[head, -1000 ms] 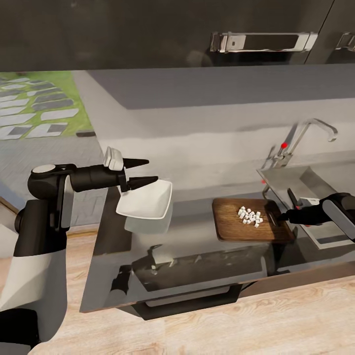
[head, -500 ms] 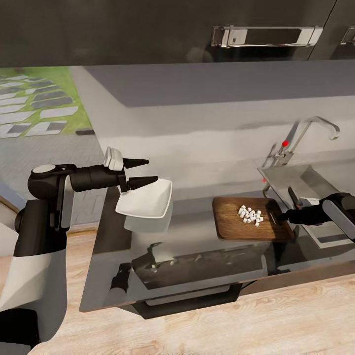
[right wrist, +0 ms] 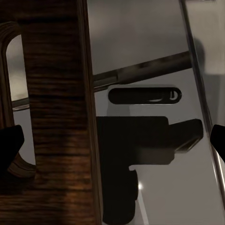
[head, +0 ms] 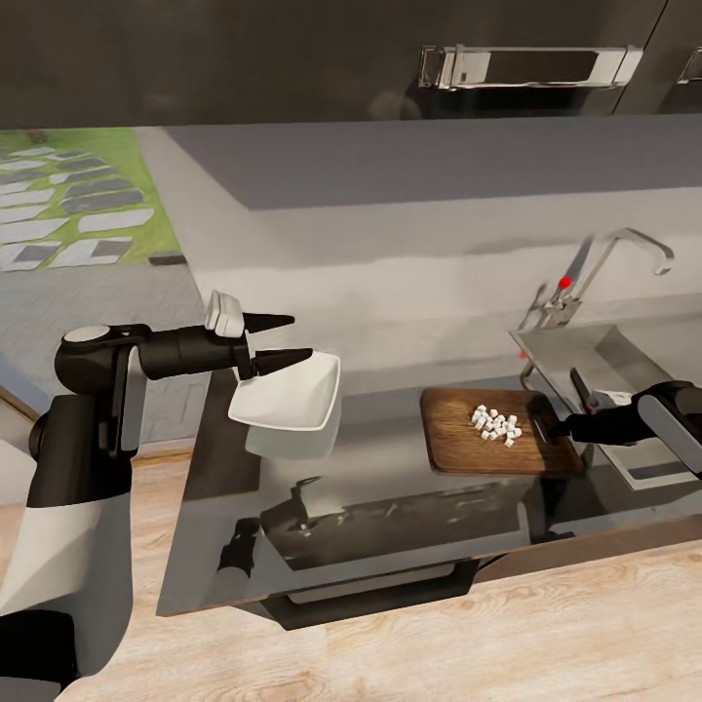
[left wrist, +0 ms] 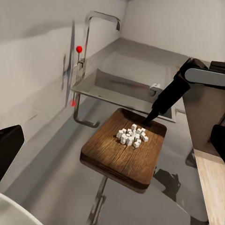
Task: In the kitchen, take the Vidalia onion out of the sink, dice it on the chopping board with the paring knife, put the diced onion into the bowl on the countertop, then place both the paring knife and the chopping board into the sink.
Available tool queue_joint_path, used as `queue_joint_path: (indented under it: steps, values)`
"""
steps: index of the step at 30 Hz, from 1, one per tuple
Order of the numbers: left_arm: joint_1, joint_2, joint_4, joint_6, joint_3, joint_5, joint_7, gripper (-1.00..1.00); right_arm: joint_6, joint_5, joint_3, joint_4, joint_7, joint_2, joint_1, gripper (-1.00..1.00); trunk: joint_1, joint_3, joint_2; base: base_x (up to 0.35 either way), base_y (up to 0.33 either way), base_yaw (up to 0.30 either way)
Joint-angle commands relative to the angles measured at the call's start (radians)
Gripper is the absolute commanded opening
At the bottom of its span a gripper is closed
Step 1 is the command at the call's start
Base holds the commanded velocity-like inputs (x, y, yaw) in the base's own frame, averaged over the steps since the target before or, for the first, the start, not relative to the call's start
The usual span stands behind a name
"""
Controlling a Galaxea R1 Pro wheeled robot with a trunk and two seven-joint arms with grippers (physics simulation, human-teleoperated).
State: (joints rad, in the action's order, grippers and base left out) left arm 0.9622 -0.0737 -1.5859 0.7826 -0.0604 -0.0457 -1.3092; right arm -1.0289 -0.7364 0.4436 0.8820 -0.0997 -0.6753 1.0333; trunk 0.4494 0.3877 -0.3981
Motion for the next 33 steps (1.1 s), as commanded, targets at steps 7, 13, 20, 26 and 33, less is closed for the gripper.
queue_joint_path:
  steps: [7, 13, 20, 26, 33]
  values:
    - [0.001, 0.001, 0.0, 0.01, -0.001, -0.005, -0.007, 1.0, -0.002, 0.009, 0.003, 0.0, -0.011, -0.001, 0.002, 1.0, 0.001, 0.002, -0.002, 0.0, 0.0, 0.0]
    - [0.001, 0.001, 0.0, 0.01, -0.001, -0.005, -0.007, 1.0, -0.002, 0.009, 0.003, 0.001, -0.011, 0.0, 0.001, 1.0, 0.001, 0.002, -0.002, 0.0, 0.0, 0.0]
    - [0.001, 0.001, 0.0, 0.01, -0.001, -0.005, -0.007, 1.0, -0.002, 0.009, 0.003, 0.001, -0.011, 0.0, 0.002, -1.0, 0.001, 0.002, -0.002, 0.0, 0.0, 0.0]
    - [0.001, 0.001, 0.0, 0.01, -0.001, -0.005, -0.007, 1.0, -0.002, 0.009, 0.004, 0.002, -0.011, 0.0, 0.001, -1.0, 0.001, 0.002, -0.002, 0.0, 0.0, 0.0]
    - [0.001, 0.001, 0.0, 0.01, 0.0, -0.005, -0.007, 1.0, -0.002, 0.009, 0.004, 0.002, -0.011, 0.0, 0.001, -1.0, 0.001, 0.002, -0.002, 0.0, 0.0, 0.0]
